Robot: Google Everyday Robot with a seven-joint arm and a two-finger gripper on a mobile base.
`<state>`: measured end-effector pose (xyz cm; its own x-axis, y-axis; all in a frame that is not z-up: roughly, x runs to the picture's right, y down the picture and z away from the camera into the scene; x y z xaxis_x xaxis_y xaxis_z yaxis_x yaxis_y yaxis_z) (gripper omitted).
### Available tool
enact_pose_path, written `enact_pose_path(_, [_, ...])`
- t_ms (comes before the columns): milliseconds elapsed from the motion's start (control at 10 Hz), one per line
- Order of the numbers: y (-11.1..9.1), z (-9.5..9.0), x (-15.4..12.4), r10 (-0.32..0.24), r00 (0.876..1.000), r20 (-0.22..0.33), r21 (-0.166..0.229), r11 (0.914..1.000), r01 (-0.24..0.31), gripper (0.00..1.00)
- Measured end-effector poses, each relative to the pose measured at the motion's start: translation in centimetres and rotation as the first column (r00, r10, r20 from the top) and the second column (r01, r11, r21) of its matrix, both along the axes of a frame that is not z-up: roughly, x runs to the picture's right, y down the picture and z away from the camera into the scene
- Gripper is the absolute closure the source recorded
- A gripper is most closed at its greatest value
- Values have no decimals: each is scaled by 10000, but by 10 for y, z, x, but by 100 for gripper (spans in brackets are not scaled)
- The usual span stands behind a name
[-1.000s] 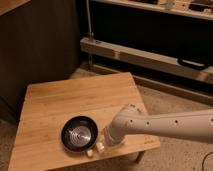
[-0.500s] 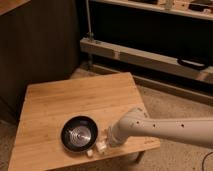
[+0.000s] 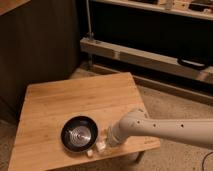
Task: Place the bottle in the ceramic bowl
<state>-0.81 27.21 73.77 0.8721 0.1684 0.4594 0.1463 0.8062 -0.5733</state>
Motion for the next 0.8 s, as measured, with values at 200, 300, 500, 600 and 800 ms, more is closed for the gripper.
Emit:
enact_pose_path(200, [3, 3, -3, -20, 9999, 101, -100, 9999, 21, 35])
enact_pose_path(300, [4, 4, -5, -41, 9999, 150, -152, 9999, 43, 35])
enact_pose_path(500, [6, 6, -7, -90, 9998, 193, -234, 9997, 94, 35])
enact_pose_path(600, [7, 7, -8, -133, 9997, 219, -283, 9995, 139, 37])
enact_pose_path(800, [8, 9, -10, -212, 9994, 255, -363, 9991, 221, 54])
